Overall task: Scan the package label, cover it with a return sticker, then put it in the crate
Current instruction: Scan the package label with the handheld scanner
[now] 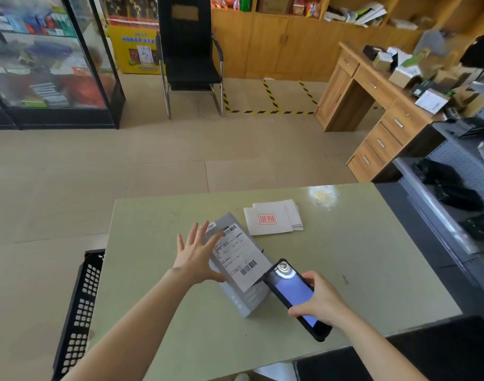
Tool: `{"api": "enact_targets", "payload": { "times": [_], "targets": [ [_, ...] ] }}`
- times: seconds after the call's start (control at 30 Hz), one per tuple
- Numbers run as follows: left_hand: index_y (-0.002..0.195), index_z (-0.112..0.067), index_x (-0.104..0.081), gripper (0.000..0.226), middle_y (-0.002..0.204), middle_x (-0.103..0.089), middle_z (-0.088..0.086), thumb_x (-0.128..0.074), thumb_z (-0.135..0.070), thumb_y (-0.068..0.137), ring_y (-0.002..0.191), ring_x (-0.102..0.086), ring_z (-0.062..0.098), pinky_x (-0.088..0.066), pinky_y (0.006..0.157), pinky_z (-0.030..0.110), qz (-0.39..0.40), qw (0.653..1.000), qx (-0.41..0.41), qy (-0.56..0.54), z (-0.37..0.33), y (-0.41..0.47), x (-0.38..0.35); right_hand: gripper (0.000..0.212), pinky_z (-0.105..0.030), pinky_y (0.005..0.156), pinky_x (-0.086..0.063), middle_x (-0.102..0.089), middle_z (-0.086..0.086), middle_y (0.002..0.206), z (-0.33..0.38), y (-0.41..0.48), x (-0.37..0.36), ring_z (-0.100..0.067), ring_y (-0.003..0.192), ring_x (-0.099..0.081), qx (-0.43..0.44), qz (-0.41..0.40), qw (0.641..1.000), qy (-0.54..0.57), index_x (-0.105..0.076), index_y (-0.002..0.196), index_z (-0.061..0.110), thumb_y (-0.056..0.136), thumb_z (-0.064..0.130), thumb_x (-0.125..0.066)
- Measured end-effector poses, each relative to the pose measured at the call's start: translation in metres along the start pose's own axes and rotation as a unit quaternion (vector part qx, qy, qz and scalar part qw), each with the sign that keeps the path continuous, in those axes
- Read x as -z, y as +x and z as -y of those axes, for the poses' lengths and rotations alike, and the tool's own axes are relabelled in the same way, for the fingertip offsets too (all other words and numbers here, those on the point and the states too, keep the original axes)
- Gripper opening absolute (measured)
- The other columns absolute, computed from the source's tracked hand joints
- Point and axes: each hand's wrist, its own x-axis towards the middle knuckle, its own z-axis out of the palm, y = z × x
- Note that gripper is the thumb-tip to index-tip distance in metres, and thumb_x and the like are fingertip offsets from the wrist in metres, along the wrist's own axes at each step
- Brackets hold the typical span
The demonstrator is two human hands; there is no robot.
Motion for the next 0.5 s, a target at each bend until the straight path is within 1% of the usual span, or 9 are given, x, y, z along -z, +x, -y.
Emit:
{"api": "enact_targets", "payload": {
  "times": [0.03, 0.07, 0.1, 0.13, 0.17, 0.2, 0.27, 0.37, 0.5],
  "targets": [
    [0.147, -0.043, -0.006, 0.122, 0.160, 0.014, 0.007, -0.079, -0.064, 0.052, 0.146, 0.013, 0.031, 0.004, 0.112, 0.064, 0.019, 1.000, 0.002, 0.005, 0.003, 0.006, 0.005, 0.078, -0.020, 0.068, -0.047, -0.053, 0.010, 0.108, 0.000, 0.001, -0.005, -0.003, 0.091, -0.055, -0.001, 0.008, 1.000, 0.021, -0.043, 0.109, 0.026, 0.043, 0.030, -0.084],
    [0.146, -0.045, -0.005, 0.124, 0.159, 0.012, 0.012, -0.082, -0.061, 0.049, 0.146, 0.006, 0.033, 0.001, 0.113, 0.063, 0.036, 0.999, 0.005, 0.005, 0.005, 0.012, 0.009, 0.078, -0.019, 0.067, -0.046, -0.054, 0.011, 0.107, 0.000, 0.003, -0.011, -0.003, 0.091, -0.056, -0.001, 0.015, 0.999, 0.038, -0.043, 0.109, 0.026, 0.043, 0.030, -0.085],
    [0.145, -0.047, -0.007, 0.124, 0.158, 0.004, 0.017, -0.084, -0.057, 0.048, 0.145, -0.007, 0.035, -0.006, 0.114, 0.061, 0.046, 0.999, 0.007, -0.002, 0.008, 0.016, 0.012, 0.078, -0.019, 0.067, -0.047, -0.054, 0.011, 0.107, 0.000, 0.005, -0.017, -0.004, 0.091, -0.058, 0.000, 0.021, 0.998, 0.053, -0.042, 0.109, 0.026, 0.044, 0.030, -0.085],
    [0.143, -0.047, -0.009, 0.123, 0.155, -0.010, 0.018, -0.085, -0.054, 0.047, 0.140, -0.021, 0.036, -0.015, 0.114, 0.055, 0.048, 0.999, 0.007, -0.013, 0.010, 0.018, 0.013, 0.079, -0.020, 0.068, -0.047, -0.054, 0.011, 0.107, 0.001, 0.007, -0.024, -0.004, 0.092, -0.058, 0.002, 0.025, 0.997, 0.066, -0.041, 0.109, 0.026, 0.044, 0.030, -0.086],
    [0.142, -0.048, -0.012, 0.120, 0.146, -0.026, 0.016, -0.086, -0.052, 0.047, 0.132, -0.033, 0.035, -0.025, 0.111, 0.048, 0.041, 0.999, 0.003, -0.028, 0.011, 0.020, 0.013, 0.080, -0.020, 0.069, -0.047, -0.054, 0.012, 0.109, 0.002, 0.009, -0.030, -0.005, 0.093, -0.058, 0.003, 0.029, 0.996, 0.079, -0.040, 0.110, 0.026, 0.044, 0.030, -0.086],
    [0.142, -0.048, -0.015, 0.118, 0.134, -0.036, 0.011, -0.086, -0.050, 0.047, 0.124, -0.040, 0.032, -0.032, 0.106, 0.042, 0.032, 0.999, -0.002, -0.044, 0.013, 0.019, 0.012, 0.082, -0.021, 0.071, -0.047, -0.053, 0.011, 0.111, 0.003, 0.010, -0.035, -0.005, 0.095, -0.058, 0.002, 0.030, 0.995, 0.091, -0.039, 0.112, 0.027, 0.044, 0.029, -0.086],
    [0.140, -0.048, -0.020, 0.114, 0.120, -0.040, 0.005, -0.086, -0.050, 0.047, 0.114, -0.042, 0.028, -0.038, 0.098, 0.036, 0.015, 0.997, -0.006, -0.074, 0.016, 0.014, 0.010, 0.085, -0.022, 0.075, -0.048, -0.053, 0.011, 0.114, 0.005, 0.012, -0.042, -0.006, 0.097, -0.058, 0.002, 0.031, 0.994, 0.106, -0.038, 0.115, 0.026, 0.045, 0.028, -0.086],
    [0.138, -0.049, -0.023, 0.111, 0.115, -0.038, 0.002, -0.084, -0.053, 0.046, 0.108, -0.041, 0.025, -0.041, 0.094, 0.035, -0.025, 0.996, -0.003, -0.091, 0.023, 0.000, 0.012, 0.084, -0.026, 0.080, -0.050, -0.052, 0.011, 0.114, 0.008, 0.013, -0.048, -0.009, 0.099, -0.058, 0.011, 0.033, 0.994, 0.108, -0.038, 0.117, 0.026, 0.048, 0.025, -0.086],
    [0.141, -0.048, -0.024, 0.110, 0.117, -0.030, 0.003, -0.083, -0.055, 0.049, 0.105, -0.041, 0.024, -0.048, 0.090, 0.036, -0.078, 0.994, -0.005, -0.076, 0.034, -0.023, 0.026, 0.081, -0.018, 0.069, -0.046, -0.050, 0.009, 0.114, 0.024, 0.019, -0.058, -0.007, 0.097, -0.057, 0.032, 0.047, 0.992, 0.109, -0.036, 0.116, 0.026, 0.052, 0.021, -0.086]
  ]
}}
